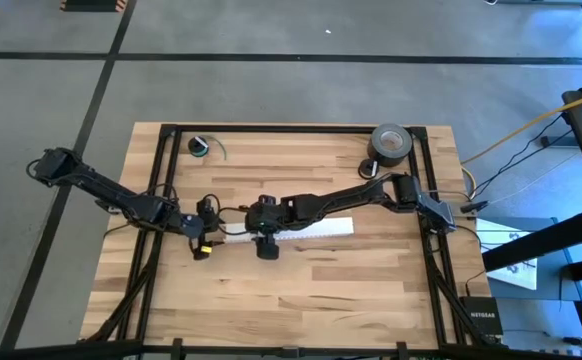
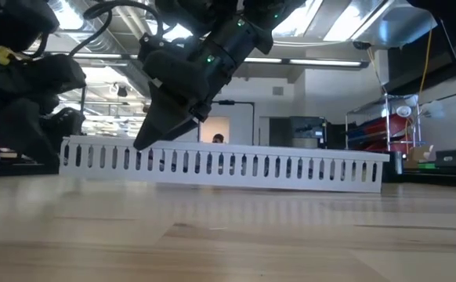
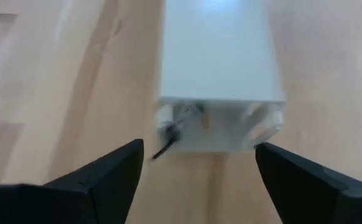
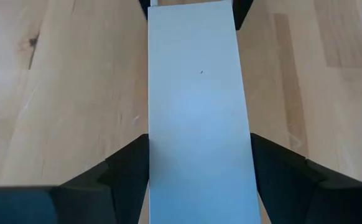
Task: Ziptie cables
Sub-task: Close the white cable duct
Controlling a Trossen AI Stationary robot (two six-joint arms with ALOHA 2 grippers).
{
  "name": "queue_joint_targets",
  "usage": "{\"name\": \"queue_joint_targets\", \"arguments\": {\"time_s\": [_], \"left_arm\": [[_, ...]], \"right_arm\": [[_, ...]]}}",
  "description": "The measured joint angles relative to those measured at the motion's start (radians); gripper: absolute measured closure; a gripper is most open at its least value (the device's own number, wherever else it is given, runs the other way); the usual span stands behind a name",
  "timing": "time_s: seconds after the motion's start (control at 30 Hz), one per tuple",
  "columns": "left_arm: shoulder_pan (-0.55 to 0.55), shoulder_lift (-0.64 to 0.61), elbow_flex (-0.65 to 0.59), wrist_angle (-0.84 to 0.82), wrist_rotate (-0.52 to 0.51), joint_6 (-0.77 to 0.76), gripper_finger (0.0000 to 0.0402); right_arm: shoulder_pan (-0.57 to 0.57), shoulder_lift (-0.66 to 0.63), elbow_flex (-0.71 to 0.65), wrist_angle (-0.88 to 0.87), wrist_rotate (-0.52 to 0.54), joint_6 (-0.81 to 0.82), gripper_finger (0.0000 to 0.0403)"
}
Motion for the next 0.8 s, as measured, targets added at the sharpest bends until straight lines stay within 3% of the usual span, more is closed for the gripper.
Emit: {"name": "queue_joint_targets", "arguments": {"time_s": [0.17, 0.57, 0.8], "left_arm": [[-0.001, -0.003, 0.004, 0.012, 0.105, -0.048, 0.0105], [0.0, 0.005, -0.007, 0.092, 0.062, -0.048, 0.0106], [-0.001, 0.008, -0.012, 0.081, 0.068, -0.04, 0.0159]], "right_arm": [[0.003, 0.0, 0.0, 0.012, -0.002, 0.003, 0.0168], [0.001, 0.008, 0.0, 0.023, -0.002, 0.004, 0.0168], [-0.001, 0.026, 0.001, 0.037, -0.027, 0.005, 0.0168]]}}
